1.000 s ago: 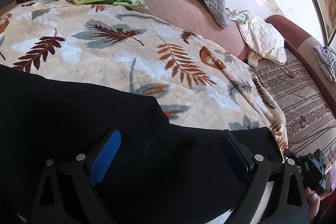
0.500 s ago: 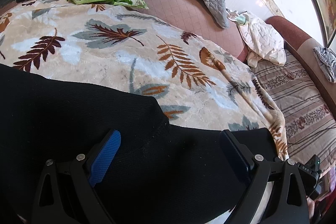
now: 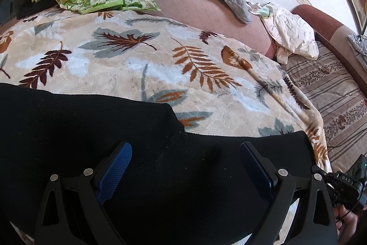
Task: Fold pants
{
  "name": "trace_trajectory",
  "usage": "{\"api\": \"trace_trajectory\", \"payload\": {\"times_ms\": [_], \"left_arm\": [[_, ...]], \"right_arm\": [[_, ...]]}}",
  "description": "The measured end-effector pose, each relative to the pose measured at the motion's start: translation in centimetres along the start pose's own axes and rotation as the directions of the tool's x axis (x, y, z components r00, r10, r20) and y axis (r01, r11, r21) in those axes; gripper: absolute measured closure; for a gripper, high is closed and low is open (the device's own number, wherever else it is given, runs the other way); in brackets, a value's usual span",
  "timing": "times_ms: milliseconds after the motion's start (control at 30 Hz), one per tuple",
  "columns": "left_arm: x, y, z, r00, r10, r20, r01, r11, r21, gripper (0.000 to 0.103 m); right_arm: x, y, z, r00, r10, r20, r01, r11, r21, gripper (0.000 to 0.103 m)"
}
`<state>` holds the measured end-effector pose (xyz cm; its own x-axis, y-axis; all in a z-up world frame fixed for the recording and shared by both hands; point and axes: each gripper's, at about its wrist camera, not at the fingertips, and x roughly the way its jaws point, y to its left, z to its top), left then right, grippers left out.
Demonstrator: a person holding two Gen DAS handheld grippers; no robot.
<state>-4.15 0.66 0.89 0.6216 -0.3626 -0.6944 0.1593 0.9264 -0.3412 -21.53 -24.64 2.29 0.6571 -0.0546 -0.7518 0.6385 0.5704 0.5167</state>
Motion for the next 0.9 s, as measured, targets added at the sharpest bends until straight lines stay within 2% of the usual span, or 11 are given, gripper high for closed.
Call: {"api": "trace_trajectory", "payload": {"times_ms": [267, 500, 767, 900], "left_arm": [[0.0, 0.0, 0.0, 1.000, 0.002, -0.002, -0.002, 1.000, 0.003, 0.007], [0.0, 0.0, 0.0, 1.000, -0.002, -0.007, 0.002, 1.000, 0.005, 0.007], [-0.1, 0.2, 0.0, 1.000, -0.009, -0.003, 0.009, 1.000, 0.003, 0.007], [-0.5, 0.7, 0.1, 0.999, -0.040, 0.007, 0.041, 0.999, -0.026, 0.010]], "right_arm": [[-0.5, 2.8, -0.6, 0.992, -0.124, 0.038, 0.129, 0.974, -0.187, 0.093], [-0.2, 1.7, -0.5, 0.993, -0.116, 0.003, 0.116, 0.985, -0.129, 0.093], [0.0, 1.9, -0.6, 0.992, -0.126, -0.002, 0.124, 0.981, -0.149, 0.093], [0.0, 2.6, -0.9, 0.990, -0.137, 0.031, 0.141, 0.971, -0.195, 0.094]]}}
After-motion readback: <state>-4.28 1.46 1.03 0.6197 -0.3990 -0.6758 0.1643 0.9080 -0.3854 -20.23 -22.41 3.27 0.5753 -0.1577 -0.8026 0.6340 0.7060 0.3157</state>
